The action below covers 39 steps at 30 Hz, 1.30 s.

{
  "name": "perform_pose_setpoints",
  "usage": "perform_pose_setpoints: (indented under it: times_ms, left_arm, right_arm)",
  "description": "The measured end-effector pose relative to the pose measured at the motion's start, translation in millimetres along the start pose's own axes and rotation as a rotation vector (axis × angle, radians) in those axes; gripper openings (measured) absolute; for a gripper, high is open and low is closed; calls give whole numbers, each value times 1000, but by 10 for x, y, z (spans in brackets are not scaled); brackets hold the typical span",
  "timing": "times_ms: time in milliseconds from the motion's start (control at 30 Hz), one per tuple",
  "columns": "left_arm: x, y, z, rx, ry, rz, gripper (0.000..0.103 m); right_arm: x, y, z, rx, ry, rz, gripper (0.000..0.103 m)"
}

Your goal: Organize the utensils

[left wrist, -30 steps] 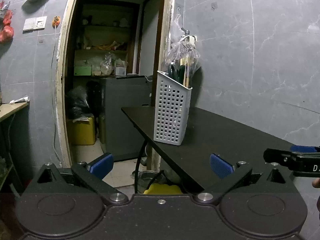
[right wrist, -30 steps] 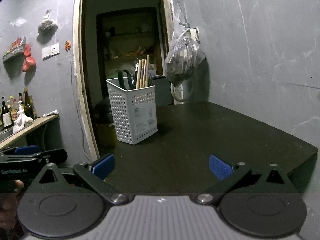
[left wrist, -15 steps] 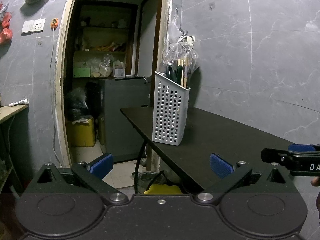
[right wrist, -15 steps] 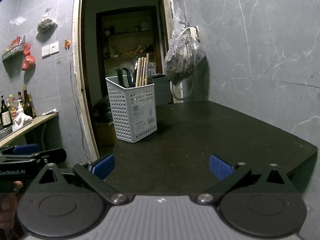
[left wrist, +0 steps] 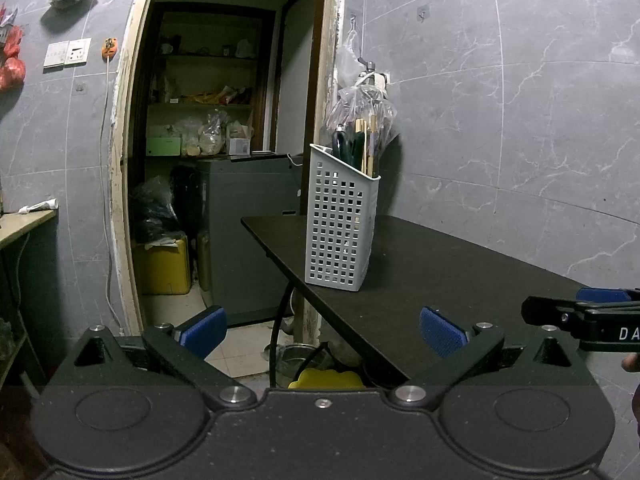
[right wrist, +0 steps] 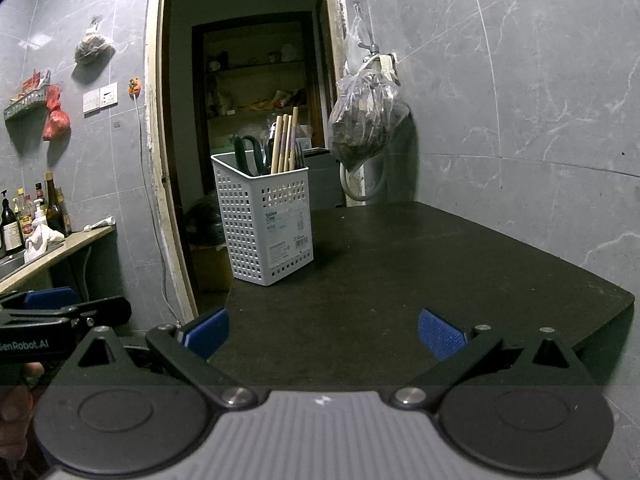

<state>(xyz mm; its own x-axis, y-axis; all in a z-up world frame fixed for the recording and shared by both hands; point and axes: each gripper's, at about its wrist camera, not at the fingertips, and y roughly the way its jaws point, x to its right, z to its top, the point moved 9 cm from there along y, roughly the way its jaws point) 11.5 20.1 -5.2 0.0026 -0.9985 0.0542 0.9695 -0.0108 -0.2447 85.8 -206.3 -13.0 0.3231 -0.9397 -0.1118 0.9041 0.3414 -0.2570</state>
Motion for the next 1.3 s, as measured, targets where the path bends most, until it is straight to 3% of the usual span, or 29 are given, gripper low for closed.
perform_pose_setpoints:
  times_ms: [1300]
  left_arm:
    - [24, -7, -23, -6, 7, 0, 102]
  right_arm:
    - [60, 27, -43, -13, 9, -6, 103]
